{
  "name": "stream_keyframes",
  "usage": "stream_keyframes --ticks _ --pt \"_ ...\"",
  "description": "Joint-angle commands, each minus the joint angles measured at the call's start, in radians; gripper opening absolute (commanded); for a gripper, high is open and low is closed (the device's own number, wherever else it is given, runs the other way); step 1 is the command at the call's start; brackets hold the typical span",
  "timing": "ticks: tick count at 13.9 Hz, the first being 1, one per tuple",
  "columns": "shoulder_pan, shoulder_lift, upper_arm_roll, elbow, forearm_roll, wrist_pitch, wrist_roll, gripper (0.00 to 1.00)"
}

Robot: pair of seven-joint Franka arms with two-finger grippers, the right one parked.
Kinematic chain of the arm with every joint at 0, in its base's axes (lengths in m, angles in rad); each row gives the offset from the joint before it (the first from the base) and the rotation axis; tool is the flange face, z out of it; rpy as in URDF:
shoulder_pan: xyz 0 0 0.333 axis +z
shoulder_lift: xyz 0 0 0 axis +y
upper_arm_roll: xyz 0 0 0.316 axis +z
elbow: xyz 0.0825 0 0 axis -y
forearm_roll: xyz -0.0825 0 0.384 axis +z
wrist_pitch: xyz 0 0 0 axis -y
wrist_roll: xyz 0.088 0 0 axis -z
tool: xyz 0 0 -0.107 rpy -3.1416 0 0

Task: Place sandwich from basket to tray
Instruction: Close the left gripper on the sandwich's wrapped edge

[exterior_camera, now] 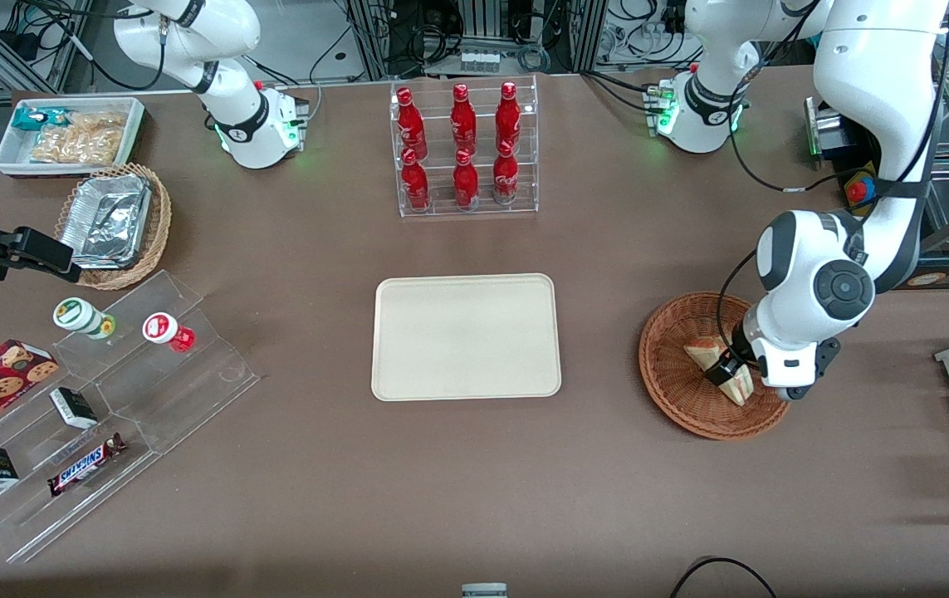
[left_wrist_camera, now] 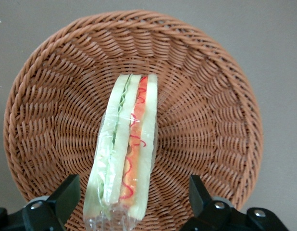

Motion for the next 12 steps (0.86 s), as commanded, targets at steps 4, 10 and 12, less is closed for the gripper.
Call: stream_keyframes --ticks 4,10,12 --pt "-0.004 0.035 0.003 -0.006 -0.004 0.004 -0.009 0.59" --pt "-0.007 -0.015 0.002 0.028 0.006 -0.104 0.018 0.09" --pt "-0.007 -0.048 -0.039 0.06 0.005 -0.199 0.081 0.09"
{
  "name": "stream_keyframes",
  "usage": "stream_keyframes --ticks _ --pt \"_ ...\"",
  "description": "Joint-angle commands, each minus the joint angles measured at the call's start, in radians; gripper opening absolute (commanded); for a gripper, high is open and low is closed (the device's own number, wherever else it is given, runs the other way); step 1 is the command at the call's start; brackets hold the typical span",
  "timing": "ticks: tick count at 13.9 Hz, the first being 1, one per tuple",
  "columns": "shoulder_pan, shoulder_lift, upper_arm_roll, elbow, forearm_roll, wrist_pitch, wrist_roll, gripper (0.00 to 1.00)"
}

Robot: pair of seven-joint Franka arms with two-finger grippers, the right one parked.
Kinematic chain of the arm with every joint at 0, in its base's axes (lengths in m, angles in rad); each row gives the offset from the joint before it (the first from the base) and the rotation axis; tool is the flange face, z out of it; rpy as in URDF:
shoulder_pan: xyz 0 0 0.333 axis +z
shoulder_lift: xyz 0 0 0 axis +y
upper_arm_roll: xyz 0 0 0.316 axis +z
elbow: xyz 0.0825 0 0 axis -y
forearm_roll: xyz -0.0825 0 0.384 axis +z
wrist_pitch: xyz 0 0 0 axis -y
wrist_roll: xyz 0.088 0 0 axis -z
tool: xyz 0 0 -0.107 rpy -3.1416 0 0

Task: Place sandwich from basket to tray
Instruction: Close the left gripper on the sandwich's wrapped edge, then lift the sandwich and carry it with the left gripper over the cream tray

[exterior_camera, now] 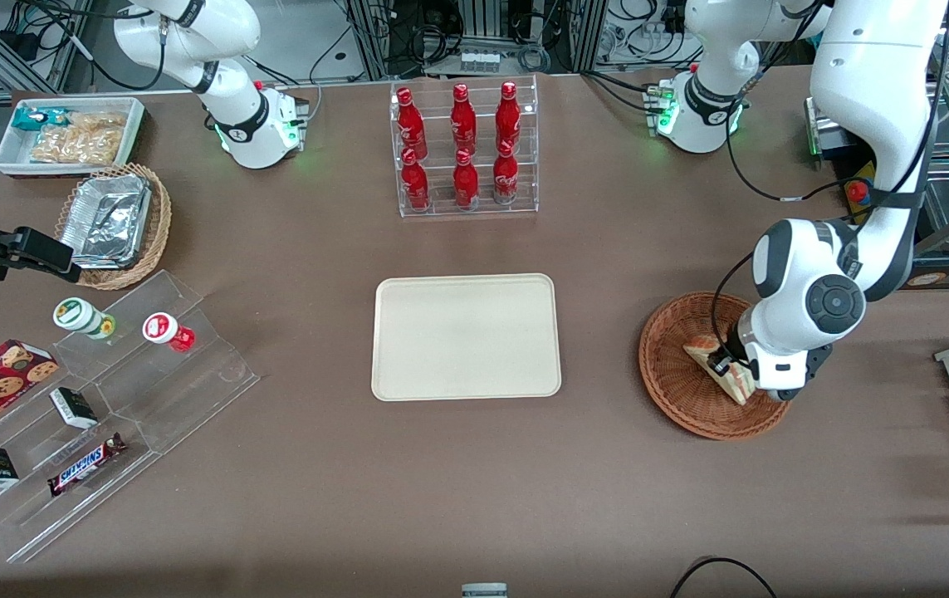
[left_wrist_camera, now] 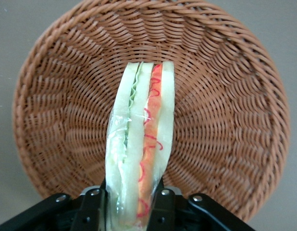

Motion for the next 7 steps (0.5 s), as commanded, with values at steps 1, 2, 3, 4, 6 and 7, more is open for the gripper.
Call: stream_keyframes --ticks 1,2,3,4,6,7 --pt "-0.006 -0.061 -0.057 0.042 0.004 -0.129 0.062 0.09" --pt "-0.006 -0.062 -0.081 0.065 0.004 -0.168 0.079 0.09" --pt "-0.006 -0.056 -0.122 0.094 0.006 -0.196 0.1 0.09" --pt "-0.006 -0.05 -0.156 0.122 0.006 -0.219 0.154 0.1" --pt "-0.006 0.003 -0.239 0.192 0.003 -0.219 0.232 0.11" --pt "-0.008 0.049 -0.291 0.243 0.006 -0.222 0.193 0.11"
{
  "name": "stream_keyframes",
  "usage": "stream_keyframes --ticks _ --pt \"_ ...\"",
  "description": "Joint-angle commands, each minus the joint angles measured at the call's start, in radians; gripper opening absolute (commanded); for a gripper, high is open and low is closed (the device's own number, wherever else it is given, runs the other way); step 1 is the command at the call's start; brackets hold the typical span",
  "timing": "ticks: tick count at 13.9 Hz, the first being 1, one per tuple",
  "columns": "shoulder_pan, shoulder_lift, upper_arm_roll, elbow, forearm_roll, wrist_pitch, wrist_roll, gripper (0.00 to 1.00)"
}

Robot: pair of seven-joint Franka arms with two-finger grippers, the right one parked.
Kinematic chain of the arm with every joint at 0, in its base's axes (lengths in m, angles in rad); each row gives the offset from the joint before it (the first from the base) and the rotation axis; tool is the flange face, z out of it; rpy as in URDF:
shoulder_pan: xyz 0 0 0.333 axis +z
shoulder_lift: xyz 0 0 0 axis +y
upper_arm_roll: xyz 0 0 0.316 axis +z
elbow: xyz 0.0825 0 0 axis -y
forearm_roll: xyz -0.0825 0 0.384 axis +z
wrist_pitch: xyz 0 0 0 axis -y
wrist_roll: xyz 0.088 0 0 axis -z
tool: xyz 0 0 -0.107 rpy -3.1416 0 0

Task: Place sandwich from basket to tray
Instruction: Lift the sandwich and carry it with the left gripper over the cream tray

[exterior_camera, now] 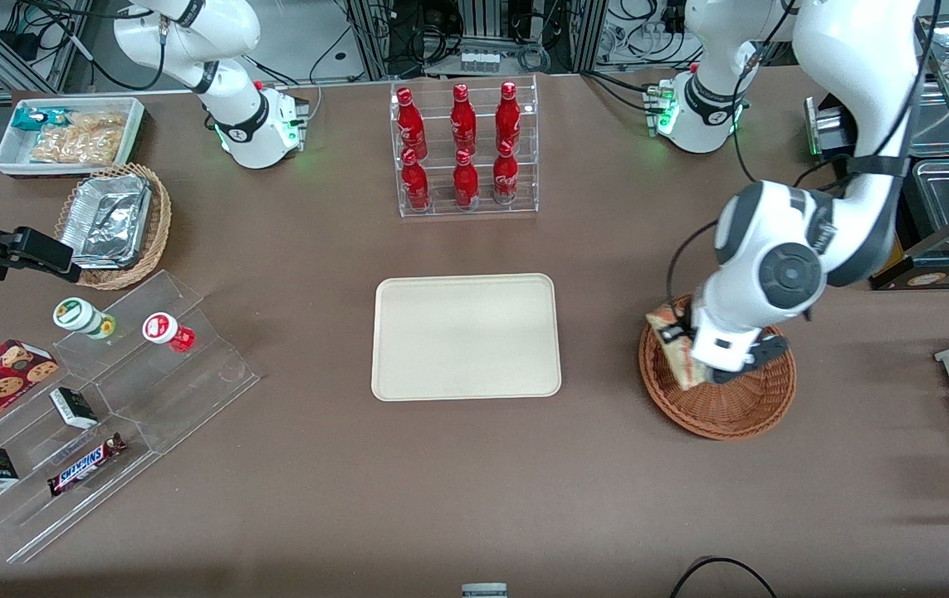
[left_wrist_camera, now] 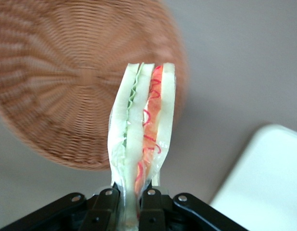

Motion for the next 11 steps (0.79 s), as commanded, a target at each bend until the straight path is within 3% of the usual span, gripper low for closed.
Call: stream_keyframes --ticks 1,3,6,11 --pt "0.003 0.124 -0.117 0.142 0.009 -0.031 -0.038 0.11" --pt "-0.049 0.181 -0.185 0.175 0.064 -0.021 -0.081 0.1" --pt "-0.178 0.293 -0.183 0.313 0.16 -0.015 -0.23 0.1" --pt "-0.327 0.416 -0.18 0.447 0.214 -0.002 -0.298 0.1"
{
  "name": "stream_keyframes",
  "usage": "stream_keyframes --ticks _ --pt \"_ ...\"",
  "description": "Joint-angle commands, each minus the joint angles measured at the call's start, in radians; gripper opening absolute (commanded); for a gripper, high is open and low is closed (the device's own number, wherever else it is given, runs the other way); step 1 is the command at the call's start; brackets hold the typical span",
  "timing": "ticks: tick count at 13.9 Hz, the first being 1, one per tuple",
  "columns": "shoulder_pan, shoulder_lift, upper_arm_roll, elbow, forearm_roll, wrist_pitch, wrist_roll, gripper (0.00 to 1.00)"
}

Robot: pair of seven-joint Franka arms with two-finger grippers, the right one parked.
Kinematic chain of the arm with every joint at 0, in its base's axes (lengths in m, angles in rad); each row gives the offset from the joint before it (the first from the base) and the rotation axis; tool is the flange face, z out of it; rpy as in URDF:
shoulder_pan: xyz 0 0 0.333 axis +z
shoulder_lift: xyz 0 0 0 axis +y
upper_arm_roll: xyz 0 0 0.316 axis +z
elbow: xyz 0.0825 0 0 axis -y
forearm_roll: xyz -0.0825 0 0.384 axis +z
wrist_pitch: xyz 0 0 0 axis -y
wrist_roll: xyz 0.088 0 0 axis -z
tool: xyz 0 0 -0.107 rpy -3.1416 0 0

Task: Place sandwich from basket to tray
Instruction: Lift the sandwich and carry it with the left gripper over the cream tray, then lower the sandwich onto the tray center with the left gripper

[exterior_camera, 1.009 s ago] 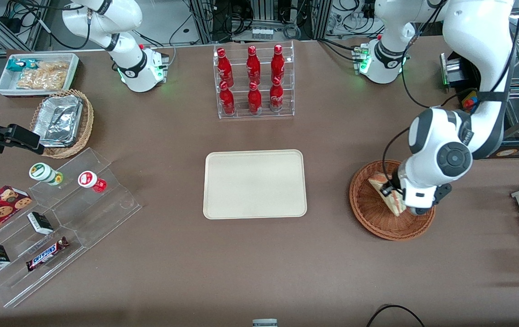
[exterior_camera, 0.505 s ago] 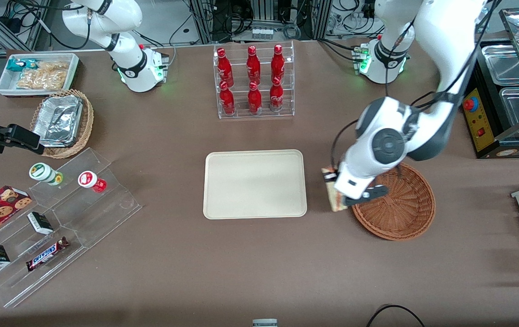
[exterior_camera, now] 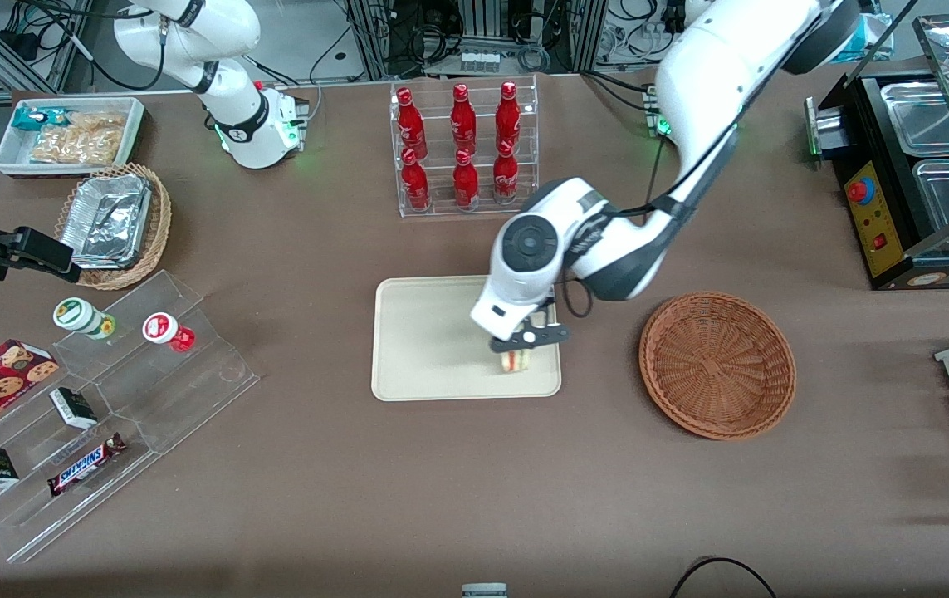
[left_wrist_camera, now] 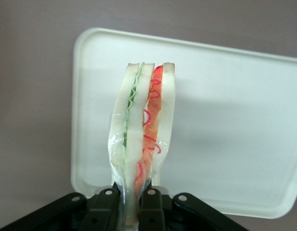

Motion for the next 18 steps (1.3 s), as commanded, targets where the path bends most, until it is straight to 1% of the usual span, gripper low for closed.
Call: stream_keyframes --ticks 1,4,7,9,11,12,13,14,15,16,18 --pt "-0.063 0.089 0.006 0.119 0.031 -0.009 -0.034 0.1" --pt "-0.08 0.124 0.006 0.125 0.028 -0.006 -0.034 0.1" --pt "-0.085 0.16 0.003 0.128 0.022 0.062 -0.041 0.1" --pt "-0.095 0.176 0.003 0.133 0.02 0.077 -0.041 0.11" --pt "-0.098 0.187 0.003 0.131 0.02 0.08 -0.039 0.14" --pt "-0.108 0.19 0.003 0.13 0.022 0.083 -0.039 0.18" --pt "-0.112 0.192 0.004 0.127 0.023 0.086 -0.036 0.25" --pt "-0.109 0.195 0.004 0.127 0.023 0.088 -0.025 0.5" --pt "-0.103 0.193 0.004 0.128 0.02 0.094 -0.022 0.92" --pt "-0.103 0.184 0.004 0.125 0.014 0.094 -0.039 1.0" --pt "-0.102 0.17 0.003 0.134 0.013 0.086 -0.044 1.0"
